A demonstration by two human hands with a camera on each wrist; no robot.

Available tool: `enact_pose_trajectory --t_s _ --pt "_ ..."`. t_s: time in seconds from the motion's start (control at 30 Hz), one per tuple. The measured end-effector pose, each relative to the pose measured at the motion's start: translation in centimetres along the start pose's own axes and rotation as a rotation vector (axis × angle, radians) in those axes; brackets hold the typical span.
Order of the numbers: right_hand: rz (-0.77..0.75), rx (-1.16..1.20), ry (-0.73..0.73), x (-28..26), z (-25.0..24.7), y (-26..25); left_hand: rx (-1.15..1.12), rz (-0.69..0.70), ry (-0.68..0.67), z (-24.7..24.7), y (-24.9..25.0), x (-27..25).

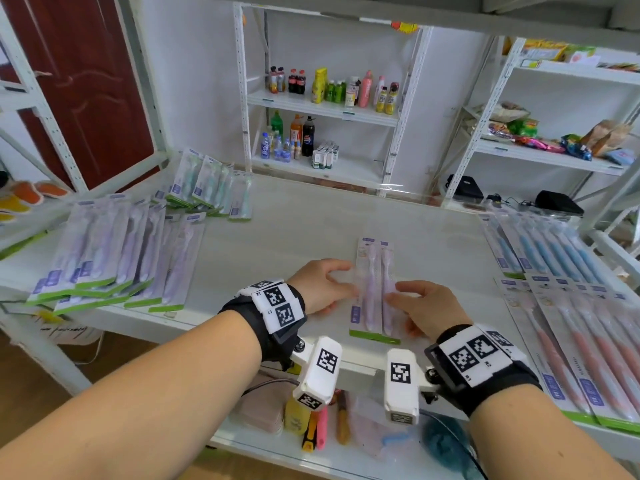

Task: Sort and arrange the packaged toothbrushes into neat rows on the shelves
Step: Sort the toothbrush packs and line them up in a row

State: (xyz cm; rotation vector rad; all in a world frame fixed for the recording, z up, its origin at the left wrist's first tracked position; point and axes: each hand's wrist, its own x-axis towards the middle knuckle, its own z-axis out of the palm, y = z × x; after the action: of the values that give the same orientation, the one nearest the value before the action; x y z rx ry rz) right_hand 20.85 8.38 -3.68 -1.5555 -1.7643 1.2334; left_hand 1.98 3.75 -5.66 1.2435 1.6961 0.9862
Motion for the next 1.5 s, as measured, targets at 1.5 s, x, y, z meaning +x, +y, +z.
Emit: enact_pose_trajectory --t_s 1.5 --pt "-0.266 -0.327 -0.323 -1.0 31.7 -19.1 0.287 -0.352 0.5 -34.5 -14.8 -10.9"
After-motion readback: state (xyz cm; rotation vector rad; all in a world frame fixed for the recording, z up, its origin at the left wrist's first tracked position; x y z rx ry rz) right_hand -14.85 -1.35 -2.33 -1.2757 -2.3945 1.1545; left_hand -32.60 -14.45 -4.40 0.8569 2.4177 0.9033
